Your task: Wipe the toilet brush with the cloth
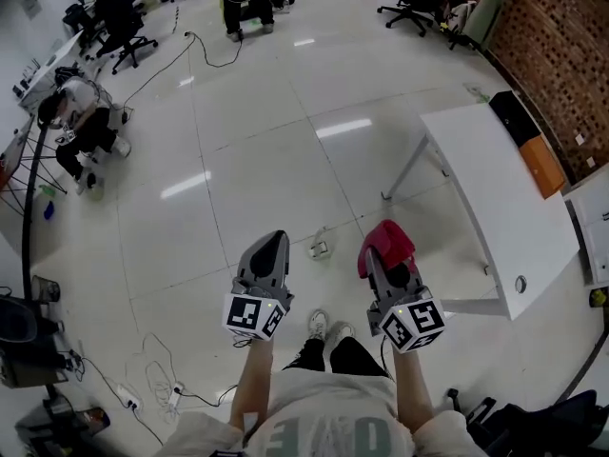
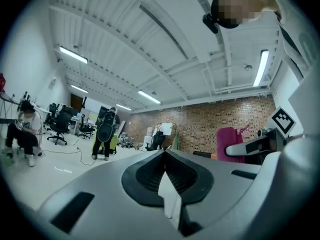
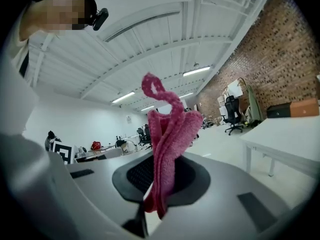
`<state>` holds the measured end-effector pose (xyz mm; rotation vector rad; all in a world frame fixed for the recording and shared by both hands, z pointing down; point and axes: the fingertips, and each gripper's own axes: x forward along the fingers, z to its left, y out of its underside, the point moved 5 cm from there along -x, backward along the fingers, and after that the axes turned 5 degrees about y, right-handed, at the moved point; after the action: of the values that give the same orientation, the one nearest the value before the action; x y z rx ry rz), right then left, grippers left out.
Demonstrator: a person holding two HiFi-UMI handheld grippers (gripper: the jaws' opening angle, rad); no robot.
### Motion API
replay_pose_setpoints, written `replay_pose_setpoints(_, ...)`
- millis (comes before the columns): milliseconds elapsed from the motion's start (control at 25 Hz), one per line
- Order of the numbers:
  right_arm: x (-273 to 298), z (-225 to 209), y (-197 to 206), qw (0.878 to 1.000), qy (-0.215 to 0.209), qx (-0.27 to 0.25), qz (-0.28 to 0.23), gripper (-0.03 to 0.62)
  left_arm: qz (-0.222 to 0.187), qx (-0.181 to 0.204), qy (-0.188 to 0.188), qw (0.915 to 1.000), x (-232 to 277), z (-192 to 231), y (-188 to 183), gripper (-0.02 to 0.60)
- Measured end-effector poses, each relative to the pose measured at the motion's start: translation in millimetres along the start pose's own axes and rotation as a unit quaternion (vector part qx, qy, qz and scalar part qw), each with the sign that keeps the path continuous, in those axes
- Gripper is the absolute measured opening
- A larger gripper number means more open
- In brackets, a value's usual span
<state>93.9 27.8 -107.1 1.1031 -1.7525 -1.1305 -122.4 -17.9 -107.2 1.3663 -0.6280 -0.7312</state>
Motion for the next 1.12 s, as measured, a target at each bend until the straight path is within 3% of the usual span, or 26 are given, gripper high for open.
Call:
replay_pose_setpoints(360, 59.1, -43.5, -26.4, 1.000, -0.015, -0.009, -0.019, 0.031, -0.008, 0.020, 0.008, 0.9997, 54.8, 3.4, 2.8, 0.003)
replay_pose_setpoints(480, 71.0, -53.2, -16.3, 0.998, -0.040, -0.005, -0.040, 0.031, -0.019, 0.034, 0.008, 0.9992, 65.6, 11.7, 14.9, 0.003)
replay_pose_setpoints(560, 81.5, -65.7, 5.1, 0.996, -0.051, -0.027, -0.065, 0.031, -0.035, 0.048, 0.009, 0.9982, 72.4, 21.2, 43.3, 0.003)
replay_pose_setpoints(640, 99.6, -87.5, 52.1, 0.994, -0.045, -0.056, -0.088, 0.031, -0.045, 0.058, 0.005, 0.9973, 80.2, 40.2, 101.4, 0.003)
replay_pose_setpoints(720, 127.1, -118.6, 118.5, 0.991, -0.041, -0.075, -0.101, 0.031, -0.050, 0.059, -0.010, 0.9970, 90.3, 66.5, 182.6, 0.003)
replay_pose_setpoints(840, 166.3, -168.1, 241.4, 0.990, -0.042, -0.077, -0.107, 0.031, -0.056, 0.048, -0.033, 0.9967, 90.8, 105.2, 319.8, 0.003)
replay_pose_setpoints(960, 197.6, -213.4, 357.5, 0.989, -0.035, -0.080, -0.117, 0.031, -0.064, 0.061, -0.041, 0.9953, 87.6, 139.4, 444.3, 0.003)
replay_pose_setpoints(1120, 231.2, -262.1, 479.3, 0.988, -0.045, -0.087, -0.115, 0.031, -0.078, 0.058, -0.045, 0.9943, 84.7, 173.8, 575.9, 0.003)
